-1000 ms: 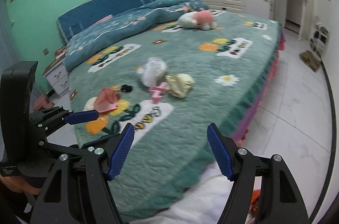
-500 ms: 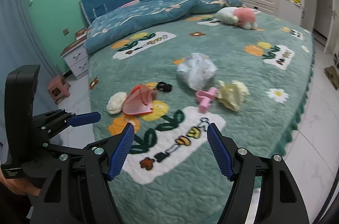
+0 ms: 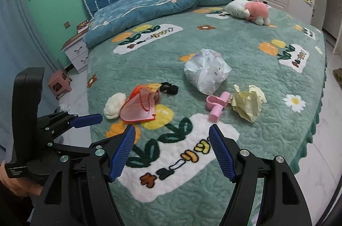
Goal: Collect trash
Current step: 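Move both open grippers back over the bed toward the remaining trash, then lower the left gripper onto the red face mask and grasp it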
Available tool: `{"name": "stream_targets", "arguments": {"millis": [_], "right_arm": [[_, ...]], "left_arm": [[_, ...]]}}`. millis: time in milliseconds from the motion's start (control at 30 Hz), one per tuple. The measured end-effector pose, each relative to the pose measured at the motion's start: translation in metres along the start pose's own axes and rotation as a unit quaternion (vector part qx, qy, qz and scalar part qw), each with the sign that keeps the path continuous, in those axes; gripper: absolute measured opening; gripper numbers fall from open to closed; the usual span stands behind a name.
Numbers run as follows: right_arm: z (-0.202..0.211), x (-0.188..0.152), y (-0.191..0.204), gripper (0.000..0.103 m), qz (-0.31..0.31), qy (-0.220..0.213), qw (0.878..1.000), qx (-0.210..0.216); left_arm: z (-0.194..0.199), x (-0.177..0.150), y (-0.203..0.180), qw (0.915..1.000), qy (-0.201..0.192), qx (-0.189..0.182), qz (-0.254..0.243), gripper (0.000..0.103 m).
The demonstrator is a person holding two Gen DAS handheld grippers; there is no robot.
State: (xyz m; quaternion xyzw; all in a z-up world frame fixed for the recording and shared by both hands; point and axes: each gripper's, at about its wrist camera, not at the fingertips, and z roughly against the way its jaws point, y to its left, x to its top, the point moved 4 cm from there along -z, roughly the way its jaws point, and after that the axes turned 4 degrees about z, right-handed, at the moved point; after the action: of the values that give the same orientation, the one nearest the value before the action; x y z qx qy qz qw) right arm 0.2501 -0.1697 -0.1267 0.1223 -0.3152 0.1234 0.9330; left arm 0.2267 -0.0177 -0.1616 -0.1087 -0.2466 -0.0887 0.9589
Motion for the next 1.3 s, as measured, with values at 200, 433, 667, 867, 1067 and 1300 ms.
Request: {"name": "stream_targets", "arguments": {"millis": [200,433,667,867,1067,1300], "right_arm": [[-0.017,0.009,-0.01,0.071,-0.003,0.009,1.0,0.004],[-0.036,0.022,-0.016,0.071,-0.002,0.012,1.0,0.012],[-0.054,0.024,-0.027,0.071,-0.011,0.025,1.0,0.011],[-0.071,0.027,-0.037,0.071,-0.018,0.034,0.999,0.011],[-0.085,0.026,-0.04,0.071,-0.021,0.044,0.999,0.013],[-0.09,0.023,-0.04,0.071,-0.024,0.046,0.999,0.012]], "left_arm": [[-0.015,0.02,0.01,0.9999,0.005,0.008,0.004,0.073],[-0.038,0.04,0.02,0.9996,0.016,0.021,-0.004,0.073],[-0.076,0.055,0.033,0.9988,0.038,0.031,-0.005,0.073],[-0.101,0.055,0.038,0.9979,0.056,0.033,-0.005,0.073],[-0.116,0.047,0.044,0.9968,0.068,0.043,0.002,0.057],[-0.107,0.041,0.047,0.9969,0.063,0.046,0.004,0.015]]}}
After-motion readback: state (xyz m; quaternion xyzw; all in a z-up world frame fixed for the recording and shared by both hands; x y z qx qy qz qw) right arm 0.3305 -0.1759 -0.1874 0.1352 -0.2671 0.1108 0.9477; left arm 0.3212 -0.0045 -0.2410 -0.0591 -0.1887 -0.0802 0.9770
